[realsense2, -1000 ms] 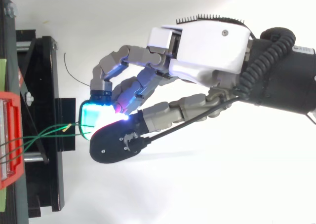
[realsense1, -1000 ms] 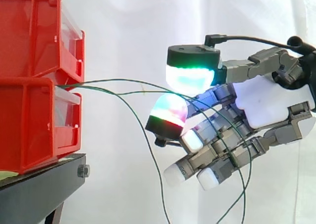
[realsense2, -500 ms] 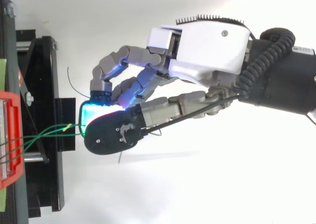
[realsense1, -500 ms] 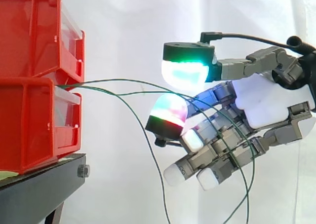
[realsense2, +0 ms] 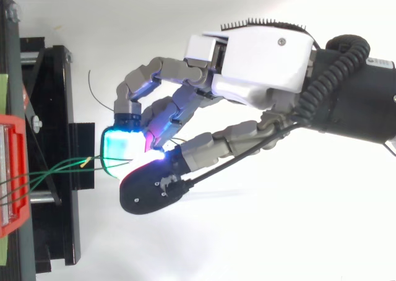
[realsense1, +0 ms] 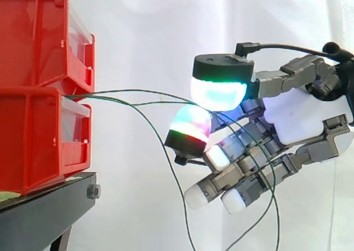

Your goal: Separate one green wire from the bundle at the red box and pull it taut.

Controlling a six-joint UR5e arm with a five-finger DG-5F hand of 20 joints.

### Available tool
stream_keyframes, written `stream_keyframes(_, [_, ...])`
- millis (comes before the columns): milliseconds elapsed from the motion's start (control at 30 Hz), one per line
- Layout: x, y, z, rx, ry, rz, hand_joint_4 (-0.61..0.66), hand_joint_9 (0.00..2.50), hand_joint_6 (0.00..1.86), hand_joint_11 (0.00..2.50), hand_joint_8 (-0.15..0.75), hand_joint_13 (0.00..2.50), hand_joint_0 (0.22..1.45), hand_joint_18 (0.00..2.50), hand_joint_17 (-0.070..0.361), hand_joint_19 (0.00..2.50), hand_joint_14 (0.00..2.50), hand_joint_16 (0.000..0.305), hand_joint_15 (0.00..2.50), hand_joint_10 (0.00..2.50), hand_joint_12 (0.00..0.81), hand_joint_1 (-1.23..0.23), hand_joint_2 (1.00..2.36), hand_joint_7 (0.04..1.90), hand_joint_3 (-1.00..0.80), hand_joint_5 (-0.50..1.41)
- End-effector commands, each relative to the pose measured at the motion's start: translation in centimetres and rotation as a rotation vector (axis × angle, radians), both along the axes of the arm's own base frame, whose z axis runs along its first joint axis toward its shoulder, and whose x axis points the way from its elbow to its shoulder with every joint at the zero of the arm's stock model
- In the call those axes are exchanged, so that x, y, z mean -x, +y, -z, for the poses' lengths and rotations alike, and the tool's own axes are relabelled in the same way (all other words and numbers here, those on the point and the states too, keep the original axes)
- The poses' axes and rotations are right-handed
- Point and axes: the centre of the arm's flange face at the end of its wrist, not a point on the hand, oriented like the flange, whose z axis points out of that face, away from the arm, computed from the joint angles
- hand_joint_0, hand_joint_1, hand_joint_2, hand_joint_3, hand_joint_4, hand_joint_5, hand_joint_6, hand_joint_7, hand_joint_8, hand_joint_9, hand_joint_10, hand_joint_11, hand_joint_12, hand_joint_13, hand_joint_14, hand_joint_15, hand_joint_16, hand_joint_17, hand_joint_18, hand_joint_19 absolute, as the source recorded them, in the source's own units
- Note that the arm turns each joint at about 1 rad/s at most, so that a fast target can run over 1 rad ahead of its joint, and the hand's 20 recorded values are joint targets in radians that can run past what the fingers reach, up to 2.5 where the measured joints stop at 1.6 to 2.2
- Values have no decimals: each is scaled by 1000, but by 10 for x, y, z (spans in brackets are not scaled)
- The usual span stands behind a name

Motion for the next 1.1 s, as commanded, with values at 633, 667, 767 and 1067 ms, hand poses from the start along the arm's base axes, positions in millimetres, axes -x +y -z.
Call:
stream_keyframes(633, [0, 3, -3, -16, -6, 1, 118, 1177, 876, 1046, 282, 687, 571, 580, 103, 517, 18, 46, 457, 25, 340, -686, 1013, 966, -331, -140])
stream_keyframes(667, [0, 3, -2, -19, -5, 2, 113, 1177, 876, 1050, 285, 688, 571, 580, 103, 517, 18, 46, 453, 25, 339, -692, 1013, 968, -332, -140])
stream_keyframes(767, [0, 3, -2, -19, -5, 2, 117, 1179, 875, 1152, 278, 686, 584, 579, 103, 518, 20, 46, 461, 25, 336, -740, 1013, 973, -340, -141])
stream_keyframes(1067, [-1, 2, -9, -19, -8, 5, 99, 1115, 886, 1129, 273, 662, 643, 583, 101, 513, 18, 45, 442, 23, 334, -924, 1000, 933, -500, -149])
